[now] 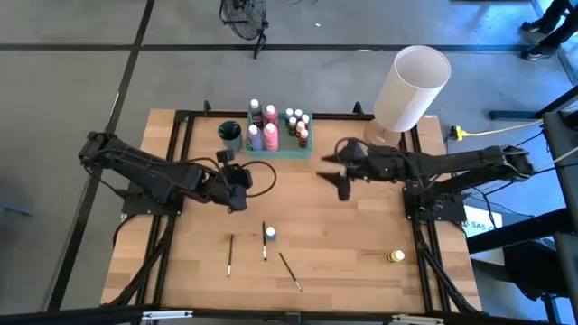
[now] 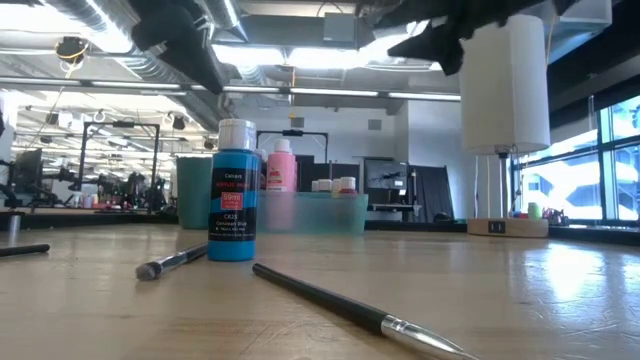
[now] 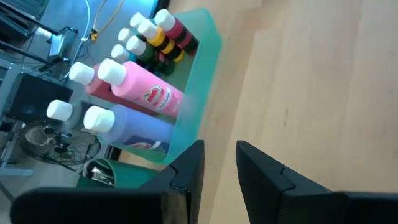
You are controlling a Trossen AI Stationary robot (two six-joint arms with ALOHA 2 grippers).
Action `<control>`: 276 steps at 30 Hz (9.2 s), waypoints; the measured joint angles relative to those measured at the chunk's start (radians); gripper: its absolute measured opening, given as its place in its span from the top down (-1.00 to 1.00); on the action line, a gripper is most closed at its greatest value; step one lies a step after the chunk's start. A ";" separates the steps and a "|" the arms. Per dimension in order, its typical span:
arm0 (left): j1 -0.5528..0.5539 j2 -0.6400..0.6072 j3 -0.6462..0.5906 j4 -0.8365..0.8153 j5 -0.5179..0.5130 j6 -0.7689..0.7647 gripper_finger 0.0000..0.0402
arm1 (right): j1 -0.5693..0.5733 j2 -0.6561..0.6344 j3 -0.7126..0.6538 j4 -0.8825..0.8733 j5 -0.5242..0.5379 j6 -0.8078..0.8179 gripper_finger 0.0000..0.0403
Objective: Pick & Place Paint Supplies
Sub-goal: Put the silver paintbrush into the green cup
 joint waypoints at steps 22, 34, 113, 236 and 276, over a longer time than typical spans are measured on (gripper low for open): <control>-0.299 -0.001 0.000 -0.137 0.350 -0.267 0.56 | 0.218 0.073 0.000 -0.056 -0.094 -0.057 -0.32; -0.318 -0.001 0.000 -0.138 0.350 -0.503 0.38 | 0.216 0.119 0.000 -0.056 -0.094 -0.136 -0.32; -0.505 0.517 0.003 0.300 0.769 -1.970 -0.06 | 0.191 0.168 0.000 0.302 -0.229 -0.450 -0.32; 0.244 0.425 0.914 -0.718 -0.817 0.726 0.99 | 0.735 0.509 -0.009 0.693 0.122 0.032 -0.32; 0.628 0.006 0.207 -0.713 -0.758 0.937 0.99 | 0.719 0.541 -0.008 0.730 0.254 0.048 -0.32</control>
